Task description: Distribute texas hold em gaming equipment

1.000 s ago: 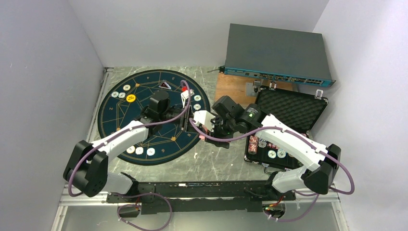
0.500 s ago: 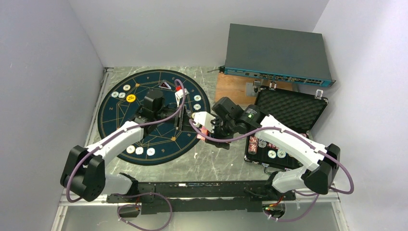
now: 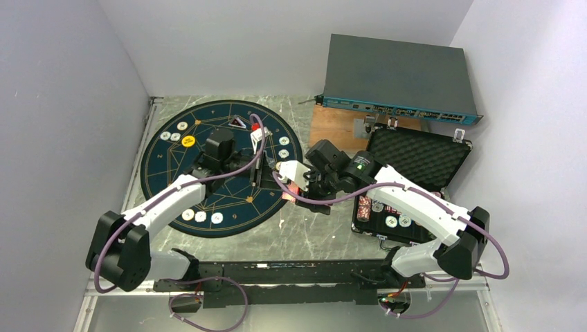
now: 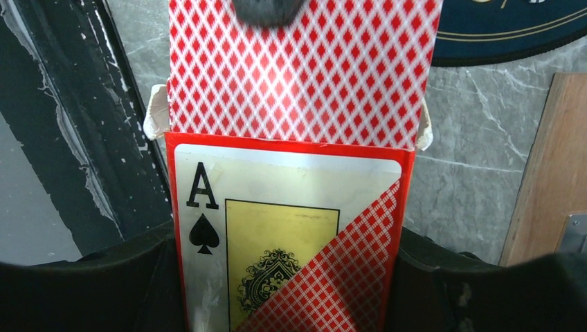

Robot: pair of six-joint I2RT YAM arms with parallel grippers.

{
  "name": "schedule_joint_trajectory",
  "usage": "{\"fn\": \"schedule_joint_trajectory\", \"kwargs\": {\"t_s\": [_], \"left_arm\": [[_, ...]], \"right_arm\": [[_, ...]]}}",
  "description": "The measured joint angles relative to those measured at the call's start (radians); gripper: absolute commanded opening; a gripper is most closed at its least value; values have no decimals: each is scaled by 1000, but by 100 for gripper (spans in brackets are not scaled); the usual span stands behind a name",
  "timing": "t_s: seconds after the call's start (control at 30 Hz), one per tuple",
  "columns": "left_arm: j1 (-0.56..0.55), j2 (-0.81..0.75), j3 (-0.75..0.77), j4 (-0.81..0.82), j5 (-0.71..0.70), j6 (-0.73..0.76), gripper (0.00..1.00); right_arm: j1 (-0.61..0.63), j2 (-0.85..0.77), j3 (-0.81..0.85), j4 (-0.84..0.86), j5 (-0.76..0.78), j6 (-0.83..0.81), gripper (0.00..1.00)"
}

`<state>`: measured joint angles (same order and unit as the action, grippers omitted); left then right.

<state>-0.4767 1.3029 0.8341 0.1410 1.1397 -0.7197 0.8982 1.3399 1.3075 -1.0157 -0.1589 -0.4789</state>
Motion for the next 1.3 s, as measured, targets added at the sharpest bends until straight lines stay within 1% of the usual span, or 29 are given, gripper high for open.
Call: {"fn": "schedule_joint_trajectory", "kwargs": {"t_s": [0.33,0.47,0.57,0.63,0.8,0.87,0.97,1.1,1.2,1.3], "left_arm": [[126,-43,0,-172,43,106,0],[190,-51,2,-293,69,214,0],[254,-37,33,-479,79,375,0],[293,-9,81,-625,83,519,0],[372,126,222,-1043,63,993,0],[405,180,233,-1179,33,1161,0],[450,239,232,-1327,-33,1345,0],[491,253,221,-1404,-102,1467,0],[540,253,220,-1419,-140,1495,0],[629,254,221,-1417,-159,1497,0]], "right_arm": [[-32,-40,-60,14,0,0,0],[-45,-50,-90,16,0,0,0],[-52,-59,-115,16,-3,-1,0],[-57,-67,-132,15,-3,-1,0],[-62,-78,-142,15,-3,-1,0],[-62,-83,-144,16,-3,-2,0],[-62,-84,-145,16,-3,-3,0],[-62,-84,-145,16,-4,-3,0],[-62,-84,-145,16,-4,-3,0],[-62,-84,-145,16,-4,-3,0]]}}
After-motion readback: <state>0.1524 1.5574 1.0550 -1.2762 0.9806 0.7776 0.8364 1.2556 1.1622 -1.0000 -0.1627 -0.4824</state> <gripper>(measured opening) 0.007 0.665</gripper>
